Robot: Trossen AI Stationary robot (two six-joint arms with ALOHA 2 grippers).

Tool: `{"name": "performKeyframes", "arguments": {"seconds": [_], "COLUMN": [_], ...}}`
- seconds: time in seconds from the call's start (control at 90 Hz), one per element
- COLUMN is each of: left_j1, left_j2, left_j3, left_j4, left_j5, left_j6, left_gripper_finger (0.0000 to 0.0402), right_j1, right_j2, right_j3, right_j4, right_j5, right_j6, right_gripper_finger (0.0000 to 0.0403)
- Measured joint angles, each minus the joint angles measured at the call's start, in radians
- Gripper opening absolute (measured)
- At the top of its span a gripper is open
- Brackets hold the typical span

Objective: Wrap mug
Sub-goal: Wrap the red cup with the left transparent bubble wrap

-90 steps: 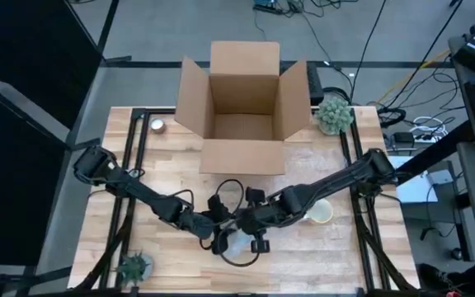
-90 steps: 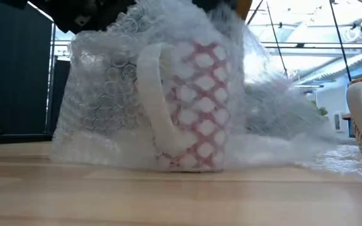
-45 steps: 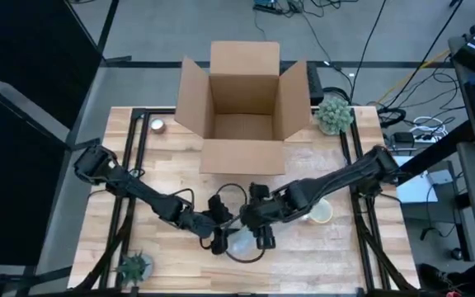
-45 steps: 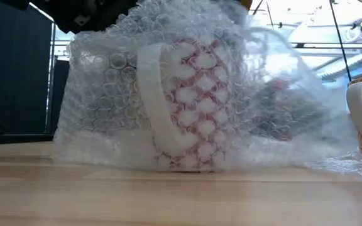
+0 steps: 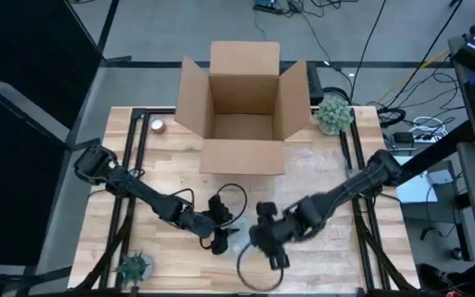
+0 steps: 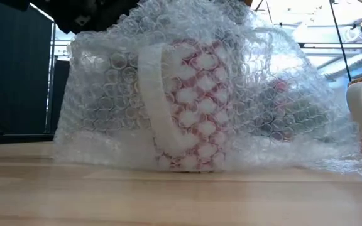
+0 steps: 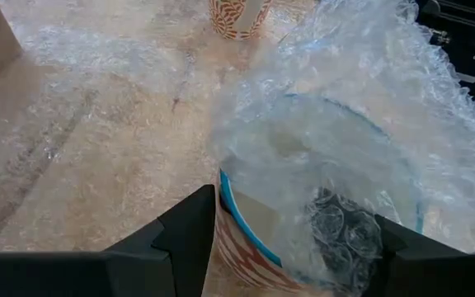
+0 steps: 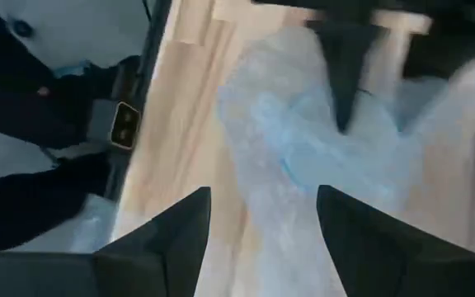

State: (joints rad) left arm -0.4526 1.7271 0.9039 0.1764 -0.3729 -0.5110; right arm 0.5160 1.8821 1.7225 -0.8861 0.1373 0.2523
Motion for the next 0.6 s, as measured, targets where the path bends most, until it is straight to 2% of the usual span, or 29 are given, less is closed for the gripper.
{"name": "performKeyframes", "arguments": {"seconds": [0.067, 0.167, 0.4, 0.6], "left_j1": [0.0, 0.0, 0.001, 0.001], "left_j2": [0.0, 0.0, 0.0, -0.015], "left_j3": [0.0, 0.0, 0.0, -0.001], "left_j4": [0.001, 0.002, 0.006, -0.002], "left_j5": [0.001, 0.002, 0.003, 0.003], "left_j6": [0.0, 0.0, -0.004, -0.003], "left_gripper_finger": [0.018, 0.018, 0.018, 0.018], "right_j1": [-0.002, -0.027, -0.071, -0.07], "right_j2": [0.042, 0.11, 0.246, 0.272], "right_j3": [0.0, 0.0, 0.004, 0.004], "right_j4": [0.036, 0.079, 0.053, 0.076], "right_j5": [0.044, 0.05, -0.021, -0.025], "right_j6": [-0.058, -0.114, -0.112, -0.113], "right_gripper_finger": [0.0206, 0.0206, 0.0205, 0.0205]}}
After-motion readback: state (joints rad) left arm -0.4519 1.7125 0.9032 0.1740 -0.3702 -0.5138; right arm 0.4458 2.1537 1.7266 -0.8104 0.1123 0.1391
